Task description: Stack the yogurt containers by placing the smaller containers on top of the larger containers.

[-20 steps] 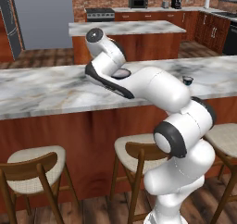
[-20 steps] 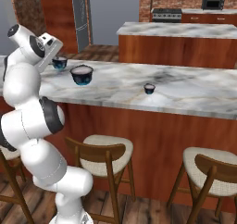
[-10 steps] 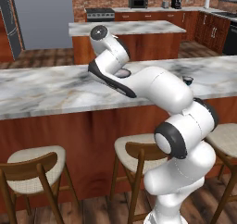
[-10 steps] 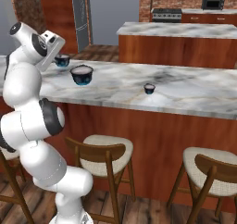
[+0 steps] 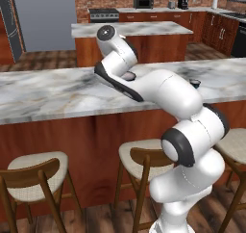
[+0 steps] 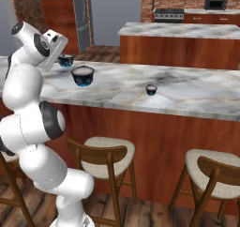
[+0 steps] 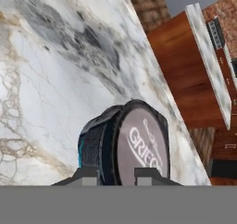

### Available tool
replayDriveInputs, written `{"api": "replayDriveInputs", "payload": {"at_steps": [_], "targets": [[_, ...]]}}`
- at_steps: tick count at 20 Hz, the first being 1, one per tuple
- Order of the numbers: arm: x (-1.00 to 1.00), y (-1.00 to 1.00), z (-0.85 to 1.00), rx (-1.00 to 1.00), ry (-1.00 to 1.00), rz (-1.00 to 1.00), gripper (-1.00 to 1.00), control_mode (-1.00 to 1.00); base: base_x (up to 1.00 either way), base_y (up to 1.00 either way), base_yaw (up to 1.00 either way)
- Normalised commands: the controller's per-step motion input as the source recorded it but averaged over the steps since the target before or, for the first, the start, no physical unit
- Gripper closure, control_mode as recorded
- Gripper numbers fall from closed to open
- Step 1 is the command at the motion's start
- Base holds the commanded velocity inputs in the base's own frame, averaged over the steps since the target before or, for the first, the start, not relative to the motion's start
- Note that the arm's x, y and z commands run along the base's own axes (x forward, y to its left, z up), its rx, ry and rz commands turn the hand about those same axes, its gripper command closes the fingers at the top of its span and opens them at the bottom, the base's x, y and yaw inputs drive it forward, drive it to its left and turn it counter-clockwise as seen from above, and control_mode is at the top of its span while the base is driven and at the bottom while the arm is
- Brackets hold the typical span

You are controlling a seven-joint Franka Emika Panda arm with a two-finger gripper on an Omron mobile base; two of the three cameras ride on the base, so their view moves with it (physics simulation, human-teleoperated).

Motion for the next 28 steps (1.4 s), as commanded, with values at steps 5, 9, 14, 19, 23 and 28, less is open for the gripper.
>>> {"api": "replayDriveInputs", "payload": {"at_steps": [5,9,14,19,23,28], "targets": [[-0.08,-0.26,0.00,-0.01,-0.02,0.00,1.00,-1.00,0.00,0.00,0.00],[-0.04,-0.27,0.00,0.00,-0.01,0.00,1.00,-1.00,0.00,0.00,0.00],[0.00,-0.11,-0.01,-0.01,0.00,0.00,1.00,-1.00,0.00,0.00,0.00],[0.02,0.00,-0.07,-0.03,0.00,0.00,1.00,-1.00,0.00,0.00,0.00],[0.15,0.00,-0.10,-0.03,0.00,0.00,1.00,-1.00,0.00,0.00,0.00],[0.16,0.00,-0.04,0.00,0.00,0.00,1.00,-1.00,0.00,0.00,0.00]]}}
